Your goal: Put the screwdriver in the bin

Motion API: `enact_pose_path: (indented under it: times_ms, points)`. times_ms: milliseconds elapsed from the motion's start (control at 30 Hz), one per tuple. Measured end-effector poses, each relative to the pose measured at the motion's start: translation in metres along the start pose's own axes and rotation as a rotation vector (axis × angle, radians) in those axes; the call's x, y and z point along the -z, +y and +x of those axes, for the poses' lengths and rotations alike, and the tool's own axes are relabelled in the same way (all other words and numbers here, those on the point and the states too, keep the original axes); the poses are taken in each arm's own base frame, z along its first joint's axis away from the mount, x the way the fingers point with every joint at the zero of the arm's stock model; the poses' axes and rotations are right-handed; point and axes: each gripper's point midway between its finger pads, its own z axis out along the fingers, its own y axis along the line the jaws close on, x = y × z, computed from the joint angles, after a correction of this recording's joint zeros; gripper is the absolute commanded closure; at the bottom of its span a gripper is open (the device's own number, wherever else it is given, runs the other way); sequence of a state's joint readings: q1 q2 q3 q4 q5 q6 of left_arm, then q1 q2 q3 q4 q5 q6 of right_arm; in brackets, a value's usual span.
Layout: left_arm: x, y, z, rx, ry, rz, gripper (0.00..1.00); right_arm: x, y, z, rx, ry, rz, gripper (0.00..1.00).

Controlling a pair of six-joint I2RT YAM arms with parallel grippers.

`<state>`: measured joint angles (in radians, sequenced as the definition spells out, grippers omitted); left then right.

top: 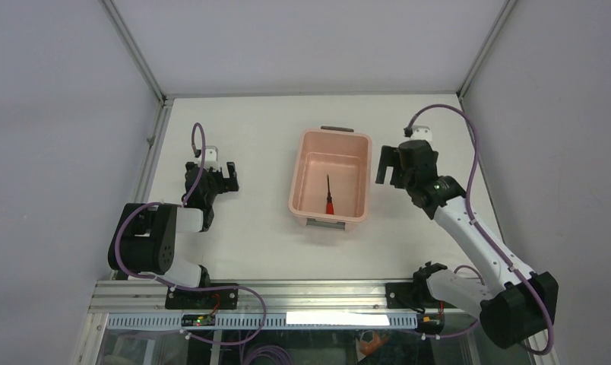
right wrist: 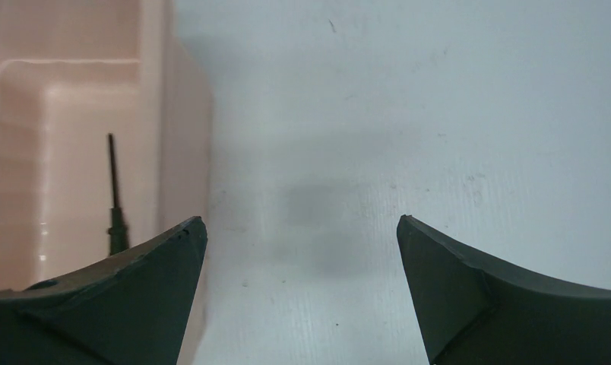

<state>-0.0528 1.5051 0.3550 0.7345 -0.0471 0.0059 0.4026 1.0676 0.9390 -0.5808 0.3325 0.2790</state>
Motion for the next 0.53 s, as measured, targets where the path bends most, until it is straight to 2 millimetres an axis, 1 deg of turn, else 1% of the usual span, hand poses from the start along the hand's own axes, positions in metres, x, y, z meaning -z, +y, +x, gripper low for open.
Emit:
enact_pose_path:
  times_ms: [33,133,233,333,533]
  points:
    - [0.000,0.000,0.000,0.000,0.000,0.000,0.01,-0.003,-0.005,0.007,-0.002,0.002,0.013,0.01]
    - [0.000,0.000,0.000,0.000,0.000,0.000,0.01,-0.014,-0.028,0.037,-0.028,-0.015,0.064,0.01]
    - [0.000,0.000,0.000,0.000,0.000,0.000,0.01,-0.018,-0.040,0.052,-0.057,-0.050,0.086,0.01]
    - [0.000,0.000,0.000,0.000,0.000,0.000,0.01,-0.019,-0.043,0.056,-0.086,-0.088,0.085,0.01]
    - [0.000,0.000,0.000,0.000,0.000,0.000,0.01,-0.024,-0.046,0.056,-0.126,-0.136,0.100,0.01]
